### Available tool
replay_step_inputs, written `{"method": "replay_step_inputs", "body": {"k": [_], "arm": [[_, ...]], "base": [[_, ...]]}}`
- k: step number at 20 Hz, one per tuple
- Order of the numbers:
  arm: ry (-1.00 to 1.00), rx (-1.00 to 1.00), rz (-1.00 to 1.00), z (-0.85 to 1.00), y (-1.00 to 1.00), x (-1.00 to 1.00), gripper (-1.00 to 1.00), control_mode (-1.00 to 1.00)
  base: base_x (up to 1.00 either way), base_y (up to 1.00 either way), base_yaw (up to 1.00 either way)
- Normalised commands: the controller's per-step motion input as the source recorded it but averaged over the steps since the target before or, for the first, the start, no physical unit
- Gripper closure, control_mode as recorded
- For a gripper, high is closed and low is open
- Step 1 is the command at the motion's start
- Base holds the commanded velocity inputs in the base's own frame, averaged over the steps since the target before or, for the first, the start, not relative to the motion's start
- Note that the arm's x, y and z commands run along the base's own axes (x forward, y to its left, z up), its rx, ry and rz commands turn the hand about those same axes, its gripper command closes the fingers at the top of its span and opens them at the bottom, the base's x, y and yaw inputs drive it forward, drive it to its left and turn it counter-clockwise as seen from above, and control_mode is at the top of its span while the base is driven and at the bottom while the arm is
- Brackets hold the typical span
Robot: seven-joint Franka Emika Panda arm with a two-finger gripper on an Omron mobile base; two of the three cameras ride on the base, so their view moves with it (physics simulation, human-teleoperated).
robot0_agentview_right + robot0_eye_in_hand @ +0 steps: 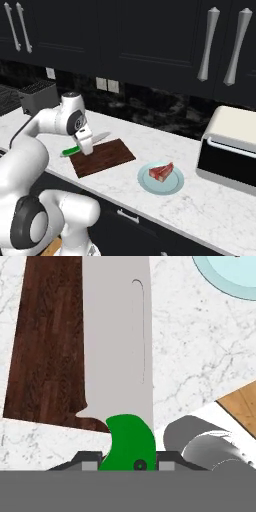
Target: Pick up the knife from the drawer and place it on the cutting board. Then place the meat from the plate to the cutting board.
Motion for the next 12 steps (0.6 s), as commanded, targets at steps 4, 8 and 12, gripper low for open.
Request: {"method": "replay_step_inputs", "body": {"k": [4,8,12], "arm": [[0.07,-0.04,-0.02,-0.23,0.32,0.31,1.00,-1.00],[0.08,-0.02,0.00,-0.23,0.13,0.40,1.00,-1.00],[0.04,0.00,0.00,-0.42,0.00,0.26,1.00,-1.00]], "base": [[0.00,0.00,0.00],[0.00,0.00,0.00],[0.00,0.00,0.00]]}}
